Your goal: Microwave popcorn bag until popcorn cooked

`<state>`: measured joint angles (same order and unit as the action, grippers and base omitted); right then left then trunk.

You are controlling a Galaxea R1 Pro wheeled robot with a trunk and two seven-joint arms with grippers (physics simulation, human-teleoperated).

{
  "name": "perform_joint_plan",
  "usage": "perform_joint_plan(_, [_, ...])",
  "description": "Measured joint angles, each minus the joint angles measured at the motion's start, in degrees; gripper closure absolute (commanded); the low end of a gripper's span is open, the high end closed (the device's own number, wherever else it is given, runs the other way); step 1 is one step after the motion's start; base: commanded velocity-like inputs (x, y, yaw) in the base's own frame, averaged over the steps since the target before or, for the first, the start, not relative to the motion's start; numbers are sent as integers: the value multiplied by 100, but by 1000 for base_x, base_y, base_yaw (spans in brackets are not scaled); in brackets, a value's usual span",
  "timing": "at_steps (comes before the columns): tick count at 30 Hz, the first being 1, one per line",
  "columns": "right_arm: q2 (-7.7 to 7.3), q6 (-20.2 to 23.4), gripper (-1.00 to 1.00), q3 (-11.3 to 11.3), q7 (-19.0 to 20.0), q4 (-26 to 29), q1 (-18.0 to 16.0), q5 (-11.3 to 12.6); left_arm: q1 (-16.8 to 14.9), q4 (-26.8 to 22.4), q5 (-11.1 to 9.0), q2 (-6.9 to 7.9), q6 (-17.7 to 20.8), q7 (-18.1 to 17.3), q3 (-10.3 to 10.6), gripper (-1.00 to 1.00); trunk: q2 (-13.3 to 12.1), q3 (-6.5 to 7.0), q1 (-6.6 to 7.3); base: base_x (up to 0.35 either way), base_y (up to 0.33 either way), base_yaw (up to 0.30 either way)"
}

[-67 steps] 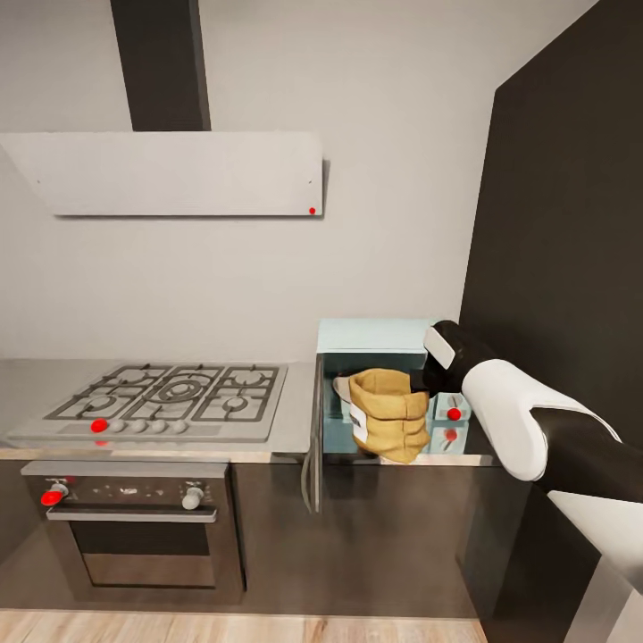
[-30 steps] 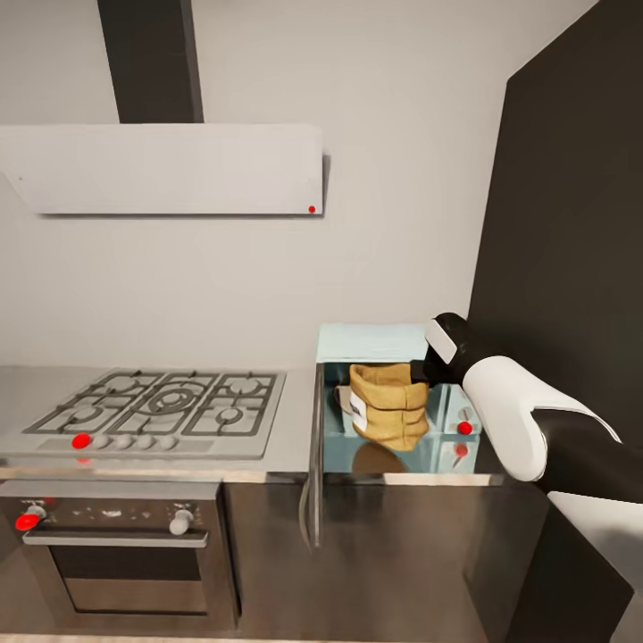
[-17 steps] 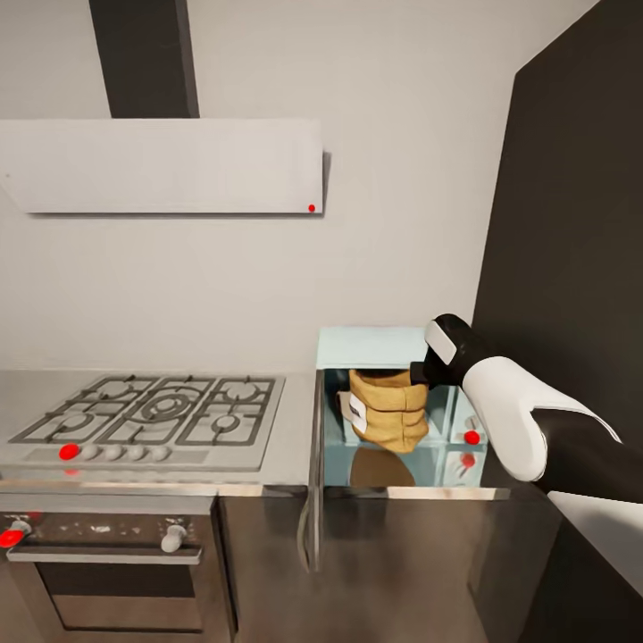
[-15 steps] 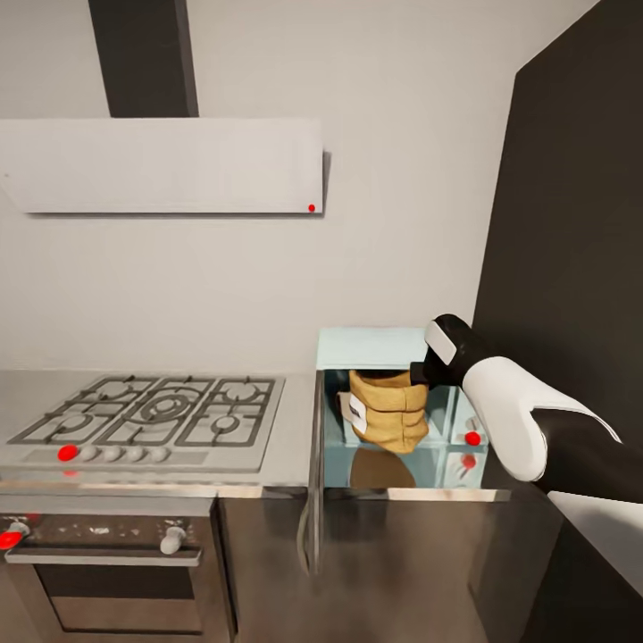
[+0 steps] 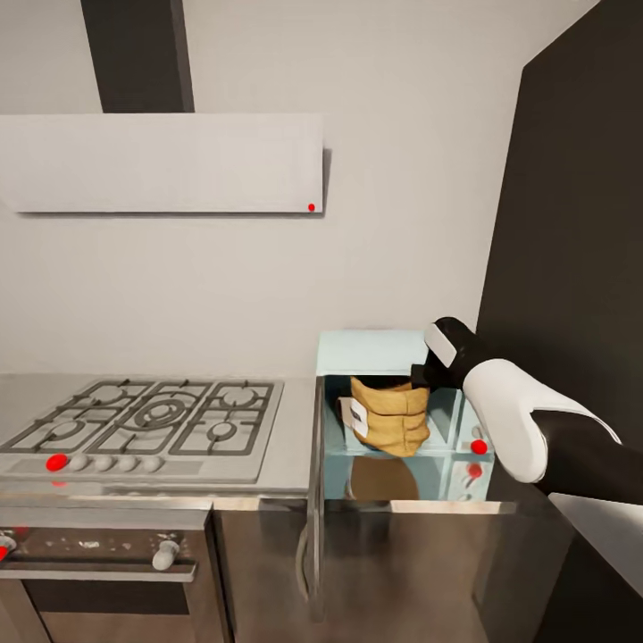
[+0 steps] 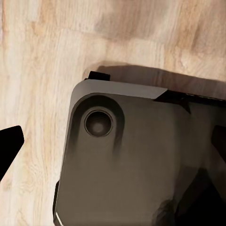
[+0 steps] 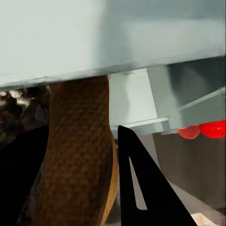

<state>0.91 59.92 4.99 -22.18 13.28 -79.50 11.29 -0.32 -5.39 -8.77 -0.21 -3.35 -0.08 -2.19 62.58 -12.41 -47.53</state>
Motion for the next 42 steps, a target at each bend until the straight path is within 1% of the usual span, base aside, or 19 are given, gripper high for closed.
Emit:
perform_joint_plan(4, [13, -2, 100, -11, -3, 50, 40, -11, 0, 0, 0, 0, 0, 0, 0, -100, 2, 1, 1, 0, 0, 0])
perform_joint_plan(6, [-10, -12, 100, -4, -3, 42, 46, 37, 0, -2, 0, -3, 0, 0, 0, -100, 2, 1, 1, 25, 0, 0])
perform_joint_plan(12, [-16, 4, 100, -19, -25, -8, 41, 169, 1, 0, 0, -4, 3, 0, -1, -100, 5, 3, 3, 195, 0, 0])
perform_joint_plan(17, [-21, 1, 100, -45, -64, -31, 53, 257, 1, -3, 0, -3, 1, 0, -2, -100, 4, 0, 23, 19, 0, 0])
perform_joint_plan(18, [-22, 1, 100, -45, -67, -31, 54, 265, 3, -2, 0, -3, 1, 0, -2, -100, 4, -1, 24, 0, 0, 0])
perform_joint_plan(19, [-21, -1, 100, -13, -24, -34, 54, 191, 3, -2, 0, -3, 2, 0, -1, -100, 4, -1, 24, 0, 0, 0])
perform_joint_plan(22, [-22, -4, 100, -15, -23, -37, 53, 192, 2, -2, 0, -4, 2, 0, -1, -100, 4, 0, 24, 0, 0, 0])
perform_joint_plan(23, [-21, -2, -100, -15, -23, -35, 53, 191, 1, -2, 0, -4, 2, 0, -1, -100, 4, -1, 24, 0, 0, 0])
perform_joint_plan(25, [-23, 4, -100, -70, -42, -83, 49, 74, 2, -3, -1, -4, 1, 0, -2, -100, 5, 1, 2, 0, 0, 0])
perform_joint_plan(27, [-24, 3, -100, -109, -51, -77, 50, -85, 4, -4, -1, -4, 3, 0, -3, -100, 4, 0, 9, 0, 0, 0])
perform_joint_plan(39, [-25, 1, -100, -124, -27, -79, 49, -74, 3, -5, -1, -2, 2, 0, -3, -100, 5, 1, 9, 0, 0, 0])
perform_joint_plan(42, [-36, 0, -100, -123, -13, -83, 49, -42, 3, -5, -1, -4, 3, 0, -3, -100, 5, 1, 9, 0, 0, 0])
